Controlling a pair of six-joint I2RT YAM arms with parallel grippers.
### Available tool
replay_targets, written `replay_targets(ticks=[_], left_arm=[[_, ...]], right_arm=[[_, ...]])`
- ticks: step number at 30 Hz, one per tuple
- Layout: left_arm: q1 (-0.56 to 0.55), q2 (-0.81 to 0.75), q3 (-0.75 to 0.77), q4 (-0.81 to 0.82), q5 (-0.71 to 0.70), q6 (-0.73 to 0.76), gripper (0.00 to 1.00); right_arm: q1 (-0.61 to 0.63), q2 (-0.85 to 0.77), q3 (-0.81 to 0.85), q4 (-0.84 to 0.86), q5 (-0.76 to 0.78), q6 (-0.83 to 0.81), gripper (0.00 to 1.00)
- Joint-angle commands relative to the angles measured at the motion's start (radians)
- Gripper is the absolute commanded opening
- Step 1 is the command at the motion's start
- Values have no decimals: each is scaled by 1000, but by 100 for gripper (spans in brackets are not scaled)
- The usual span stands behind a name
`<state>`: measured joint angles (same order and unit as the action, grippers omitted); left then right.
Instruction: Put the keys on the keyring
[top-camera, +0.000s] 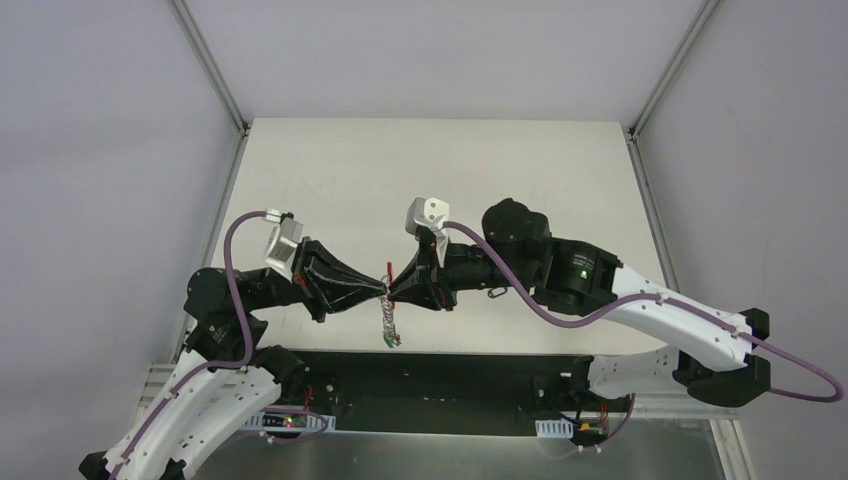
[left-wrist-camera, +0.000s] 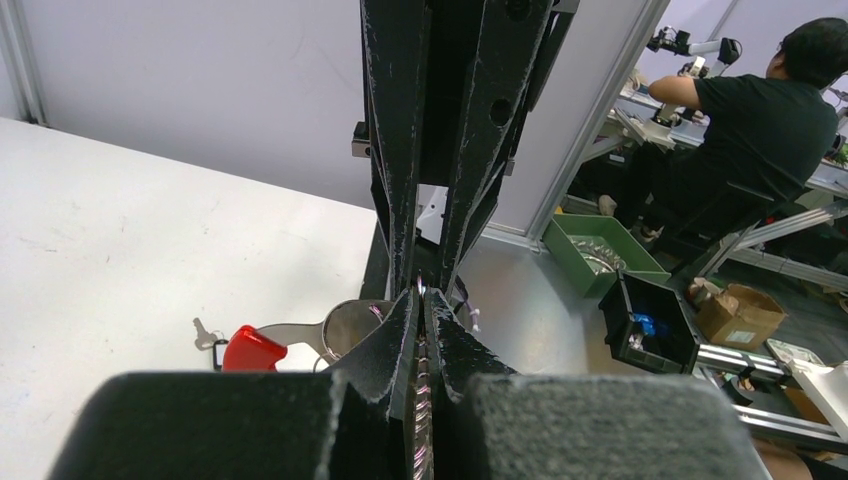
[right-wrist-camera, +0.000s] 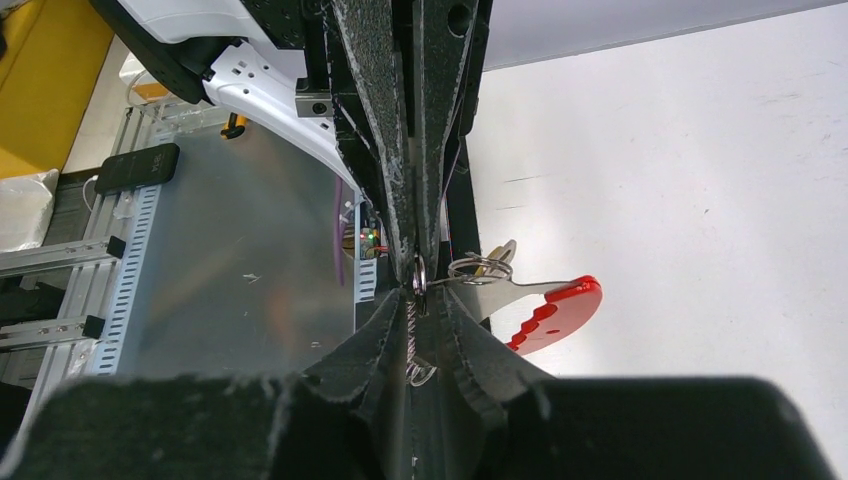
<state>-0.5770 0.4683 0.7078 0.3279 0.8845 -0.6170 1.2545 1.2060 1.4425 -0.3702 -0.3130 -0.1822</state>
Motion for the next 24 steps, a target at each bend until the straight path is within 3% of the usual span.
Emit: replay_targets(ticks=[1,6,17,24], left_arm=[[-7,-21,10,90,19,-23,0],[-7,-24,4,95,25,-27,0],[-7,-10,10,52,50,-32,0],[-7,-42,81,-155,32,85,45]], right_arm=[[7,0,35,64,12,-14,17],[9,4,48,63,7,-23,0],[28,-36,24,66,-28,-25,0],[46,-87,-30,33,72,-15,0]])
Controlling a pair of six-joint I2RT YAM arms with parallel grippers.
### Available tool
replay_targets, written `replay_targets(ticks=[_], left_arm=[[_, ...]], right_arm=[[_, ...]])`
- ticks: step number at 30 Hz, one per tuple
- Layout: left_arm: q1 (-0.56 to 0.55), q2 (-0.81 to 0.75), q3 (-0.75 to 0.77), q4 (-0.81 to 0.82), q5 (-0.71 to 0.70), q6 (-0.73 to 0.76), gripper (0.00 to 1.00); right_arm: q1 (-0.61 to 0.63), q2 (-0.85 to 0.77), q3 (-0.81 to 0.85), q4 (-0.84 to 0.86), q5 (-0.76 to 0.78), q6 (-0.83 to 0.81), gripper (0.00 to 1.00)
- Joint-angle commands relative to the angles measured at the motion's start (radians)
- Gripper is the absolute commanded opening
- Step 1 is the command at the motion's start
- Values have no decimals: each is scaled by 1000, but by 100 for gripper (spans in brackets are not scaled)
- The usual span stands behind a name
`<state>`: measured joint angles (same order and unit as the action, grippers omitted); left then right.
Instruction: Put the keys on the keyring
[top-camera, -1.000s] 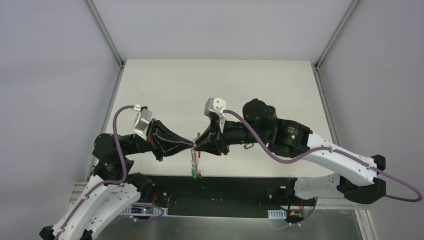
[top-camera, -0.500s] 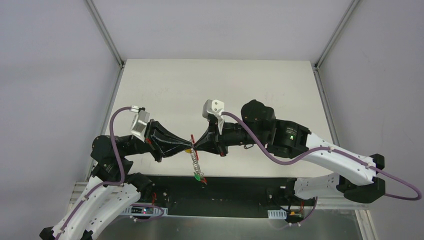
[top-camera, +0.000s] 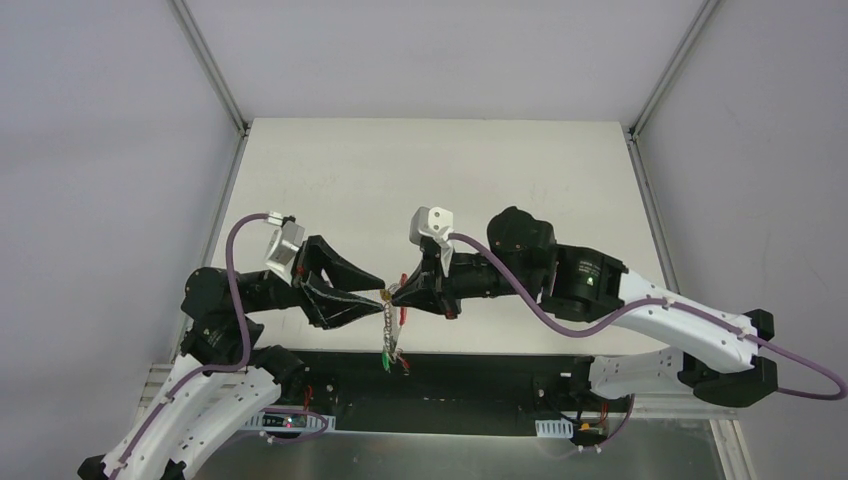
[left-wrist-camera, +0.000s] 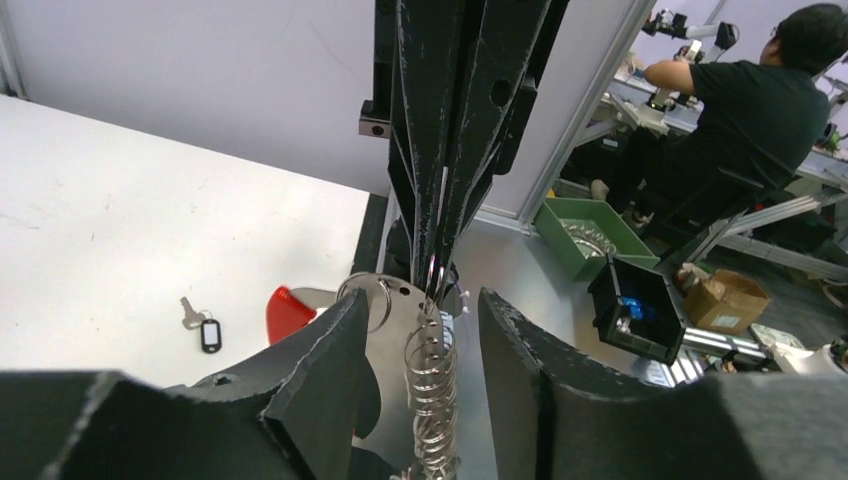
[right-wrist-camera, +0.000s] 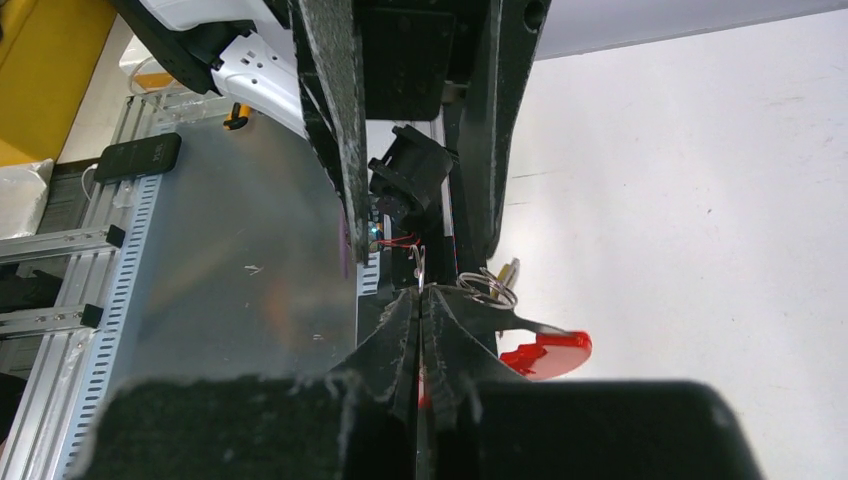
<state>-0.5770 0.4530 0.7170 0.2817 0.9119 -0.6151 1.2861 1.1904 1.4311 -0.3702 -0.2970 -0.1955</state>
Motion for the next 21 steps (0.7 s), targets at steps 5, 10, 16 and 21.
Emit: replay_targets(ticks=[5,10,16,21], left_arm=[[-7,-47,107,-158,-51,109,61],[-8,-3,111,-170,-138,110,64],[-7,128,100,-171,-247,99,64],[-7,277,89,-170,-341,100,63]], right_arm=[[17,-142,-88,33,82,21,0],[18,-223,-149,-8,125,56,0],[18,-348,-227,-54,244,128,0],[18,-413,-238,-118,332,204,0]])
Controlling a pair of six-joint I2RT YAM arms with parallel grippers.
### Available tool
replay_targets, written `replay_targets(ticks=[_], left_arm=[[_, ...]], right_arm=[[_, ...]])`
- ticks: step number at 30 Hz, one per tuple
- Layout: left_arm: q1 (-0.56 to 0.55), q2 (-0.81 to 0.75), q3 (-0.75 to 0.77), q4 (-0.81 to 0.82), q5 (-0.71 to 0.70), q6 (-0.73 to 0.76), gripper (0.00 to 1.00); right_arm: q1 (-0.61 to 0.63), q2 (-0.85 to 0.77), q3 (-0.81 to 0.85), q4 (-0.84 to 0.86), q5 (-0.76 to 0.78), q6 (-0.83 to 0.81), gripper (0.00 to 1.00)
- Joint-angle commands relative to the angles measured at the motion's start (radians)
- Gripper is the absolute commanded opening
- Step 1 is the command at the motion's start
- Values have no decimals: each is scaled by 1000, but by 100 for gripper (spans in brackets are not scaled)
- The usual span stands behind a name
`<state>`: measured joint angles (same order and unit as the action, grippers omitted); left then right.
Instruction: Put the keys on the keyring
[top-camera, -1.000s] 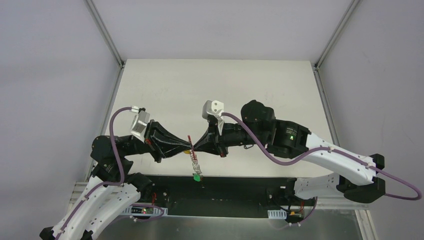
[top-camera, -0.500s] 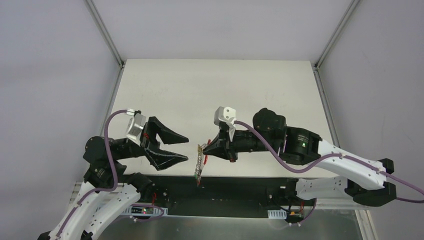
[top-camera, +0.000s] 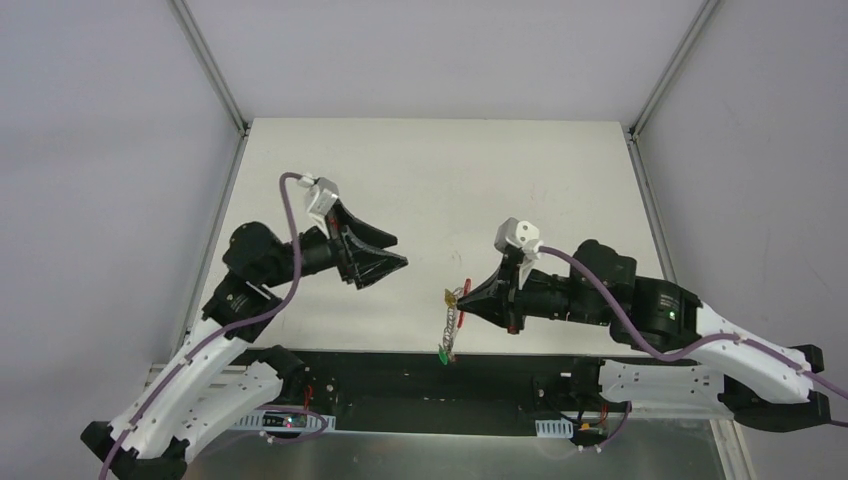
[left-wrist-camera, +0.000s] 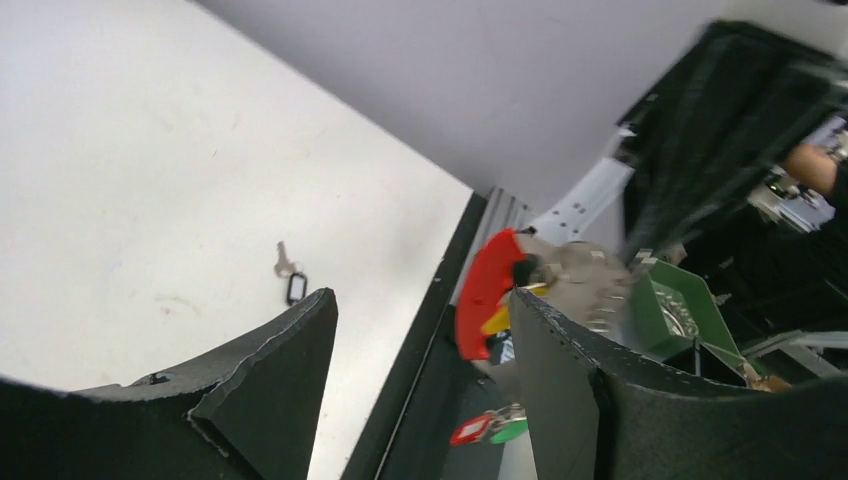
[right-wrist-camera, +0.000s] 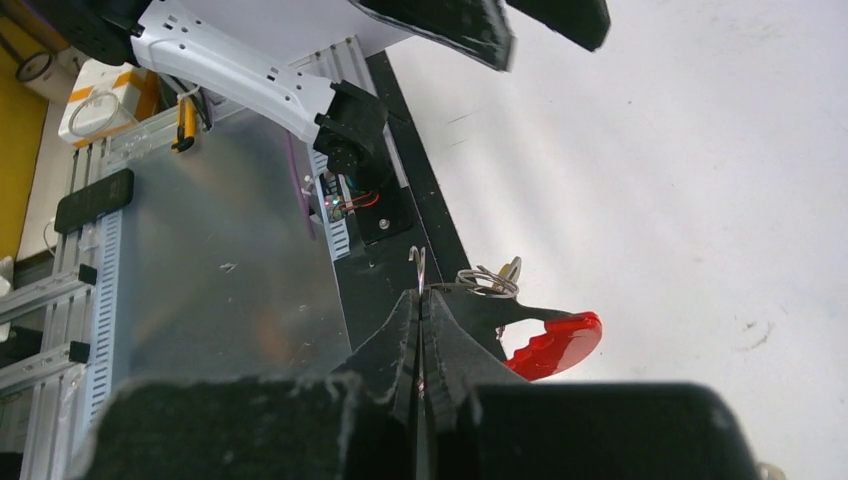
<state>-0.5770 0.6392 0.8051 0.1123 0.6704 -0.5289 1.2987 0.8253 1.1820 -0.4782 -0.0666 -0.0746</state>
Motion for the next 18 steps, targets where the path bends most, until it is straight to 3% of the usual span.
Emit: replay_targets(ticks=[1,12,18], left_arm=[[-9,126,1,1,-106,15,62],[-77,476,28,102,-149,46,61],[-144,717,132,112,-171,12,62]], right_arm=[[4,-54,17,-35,109,104,0],[5,-73,115,-208,276,184,0],[5,-68,190,-297,381,211,0]])
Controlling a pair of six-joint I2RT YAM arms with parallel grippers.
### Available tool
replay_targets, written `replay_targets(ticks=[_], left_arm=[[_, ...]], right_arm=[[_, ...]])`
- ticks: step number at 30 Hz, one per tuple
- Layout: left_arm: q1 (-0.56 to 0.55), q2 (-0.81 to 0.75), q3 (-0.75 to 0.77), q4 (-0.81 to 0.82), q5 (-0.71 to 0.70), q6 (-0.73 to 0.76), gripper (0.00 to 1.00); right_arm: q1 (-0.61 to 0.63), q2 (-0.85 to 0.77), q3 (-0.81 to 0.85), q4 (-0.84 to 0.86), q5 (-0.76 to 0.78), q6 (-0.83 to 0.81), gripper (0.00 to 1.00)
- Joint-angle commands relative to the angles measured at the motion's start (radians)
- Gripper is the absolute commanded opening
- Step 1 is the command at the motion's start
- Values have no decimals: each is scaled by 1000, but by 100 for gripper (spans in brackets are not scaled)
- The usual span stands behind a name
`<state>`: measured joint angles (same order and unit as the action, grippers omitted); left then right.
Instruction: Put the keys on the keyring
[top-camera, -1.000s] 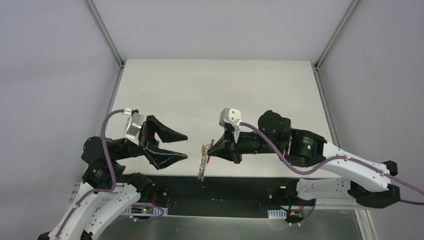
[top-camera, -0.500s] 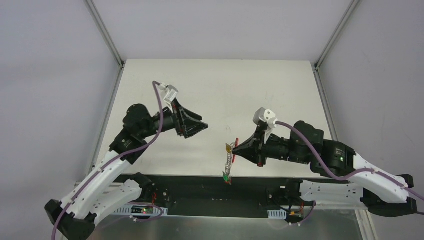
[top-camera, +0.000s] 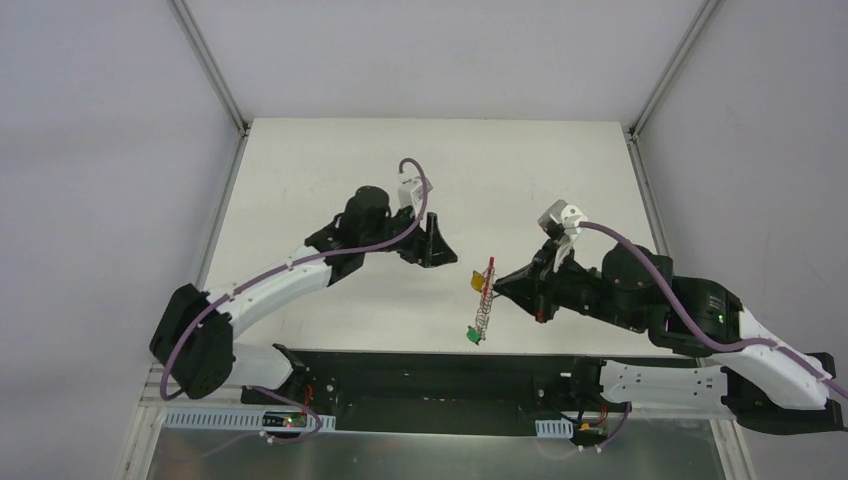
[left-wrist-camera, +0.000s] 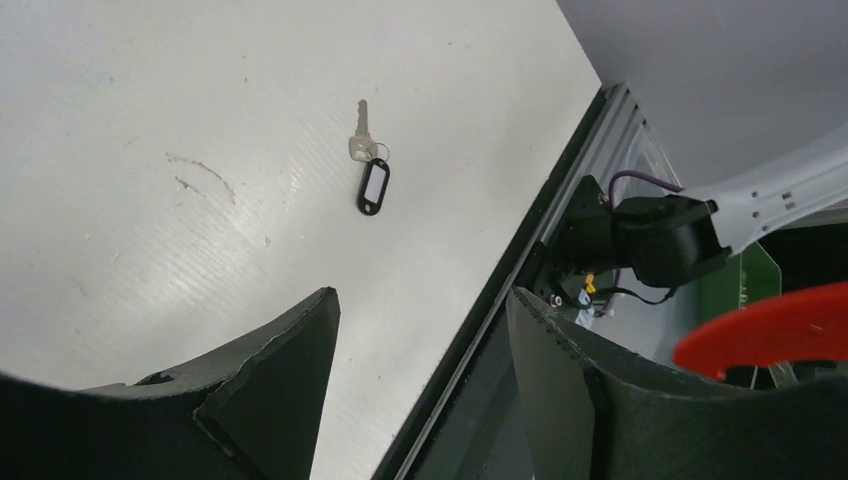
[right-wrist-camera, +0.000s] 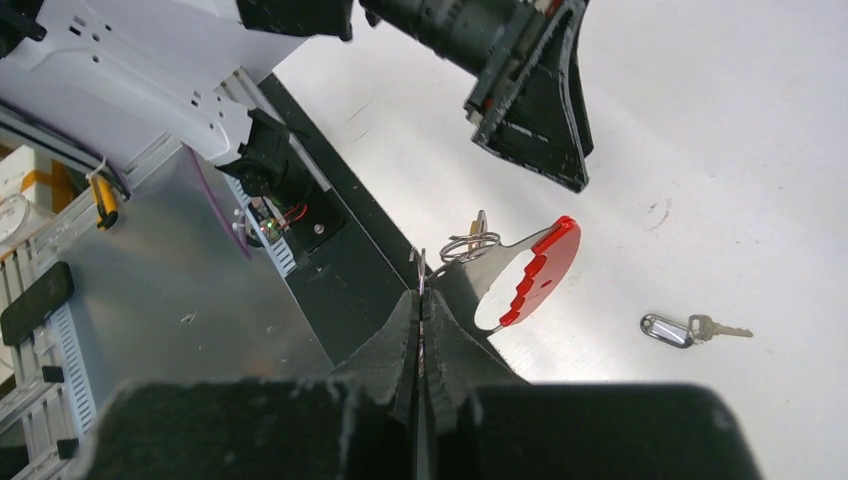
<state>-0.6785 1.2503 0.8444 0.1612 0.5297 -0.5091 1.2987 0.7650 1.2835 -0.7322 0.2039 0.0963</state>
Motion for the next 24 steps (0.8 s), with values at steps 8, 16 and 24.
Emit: replay_targets(ticks=[8,16,24], left_arm=[[-130,407,346,-141,-181,-50,64],[-215,650,584,-320,-307,-86,68],[-289,811,787,-461,-386,-95,69]], right_arm=[[5,-19,134,-110,166,44,0],[5,-70,140,-133,243,65,0],[5,-95,164,-173,289,83,0]])
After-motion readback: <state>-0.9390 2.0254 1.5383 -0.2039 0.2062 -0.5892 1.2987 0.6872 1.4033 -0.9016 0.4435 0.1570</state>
